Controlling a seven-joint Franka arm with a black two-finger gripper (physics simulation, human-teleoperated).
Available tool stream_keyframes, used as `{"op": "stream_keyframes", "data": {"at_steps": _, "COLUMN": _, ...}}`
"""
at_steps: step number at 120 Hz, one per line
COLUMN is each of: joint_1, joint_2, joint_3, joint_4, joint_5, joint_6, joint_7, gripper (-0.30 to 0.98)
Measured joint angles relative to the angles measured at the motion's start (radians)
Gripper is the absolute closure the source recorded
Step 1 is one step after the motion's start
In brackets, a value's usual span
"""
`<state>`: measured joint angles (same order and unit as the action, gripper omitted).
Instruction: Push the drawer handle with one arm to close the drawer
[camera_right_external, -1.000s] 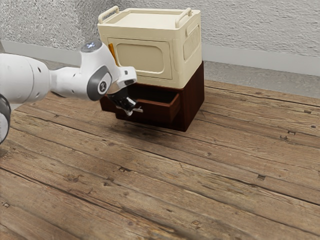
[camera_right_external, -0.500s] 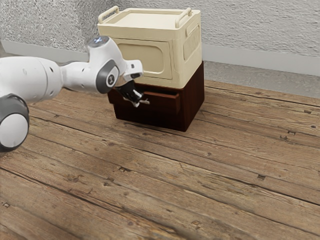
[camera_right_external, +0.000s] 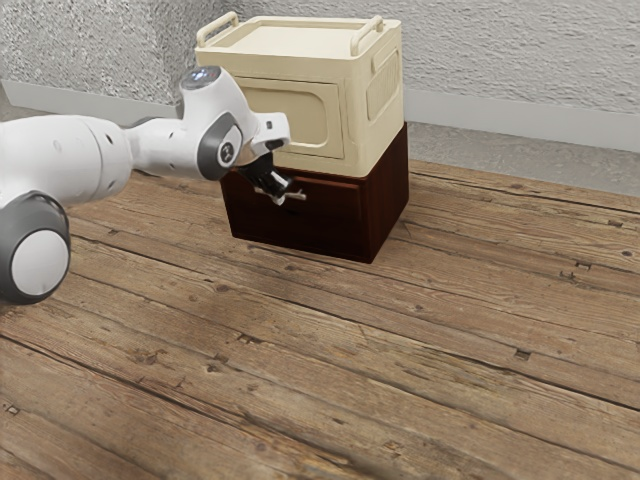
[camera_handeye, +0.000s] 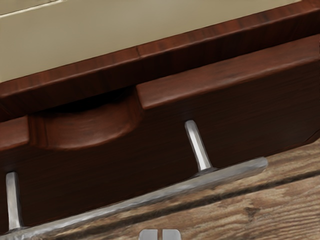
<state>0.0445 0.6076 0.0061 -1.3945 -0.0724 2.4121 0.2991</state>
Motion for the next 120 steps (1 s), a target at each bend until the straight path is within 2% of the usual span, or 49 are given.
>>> {"op": "stream_keyframes", "data": {"at_steps": 25, "joint_1": 0.0, "joint_2": 0.017, "joint_3": -0.001, "joint_4": 0.023, "joint_5": -0.005, "joint_6": 0.006, "joint_7": 0.009, "gripper": 0.79}}
{"op": "stream_keyframes", "data": {"at_steps": 35, "joint_1": -0.021, "joint_2": -0.032, "joint_3": 0.018, "joint_4": -0.077, "joint_5": -0.048, "joint_6": 0.019, "joint_7": 0.011, "gripper": 0.79}}
{"op": "stream_keyframes", "data": {"at_steps": 43, "joint_1": -0.062, "joint_2": -0.125, "joint_3": 0.058, "joint_4": -0.249, "joint_5": -0.109, "joint_6": 0.046, "joint_7": 0.01, "gripper": 0.79}}
{"op": "stream_keyframes", "data": {"at_steps": 48, "joint_1": -0.076, "joint_2": -0.23, "joint_3": 0.071, "joint_4": -0.386, "joint_5": -0.132, "joint_6": 0.059, "joint_7": 0.003, "gripper": 0.77}}
{"op": "stream_keyframes", "data": {"at_steps": 56, "joint_1": -0.086, "joint_2": -0.423, "joint_3": 0.083, "joint_4": -0.6, "joint_5": -0.157, "joint_6": 0.066, "joint_7": -0.014, "gripper": 0.63}}
{"op": "stream_keyframes", "data": {"at_steps": 66, "joint_1": -0.085, "joint_2": -0.591, "joint_3": 0.09, "joint_4": -0.728, "joint_5": -0.173, "joint_6": 0.03, "joint_7": -0.034, "gripper": 0.44}}
{"op": "stream_keyframes", "data": {"at_steps": 83, "joint_1": -0.08, "joint_2": -0.76, "joint_3": 0.092, "joint_4": -0.759, "joint_5": -0.093, "joint_6": -0.108, "joint_7": -0.065, "gripper": 0.23}}
{"op": "stream_keyframes", "data": {"at_steps": 100, "joint_1": -0.072, "joint_2": -0.809, "joint_3": 0.092, "joint_4": -0.738, "joint_5": -0.028, "joint_6": -0.24, "joint_7": -0.088, "gripper": 0.12}}
{"op": "stream_keyframes", "data": {"at_steps": 120, "joint_1": -0.072, "joint_2": -0.817, "joint_3": 0.092, "joint_4": -0.739, "joint_5": 0.0, "joint_6": -0.333, "joint_7": -0.11, "gripper": 0.05}}
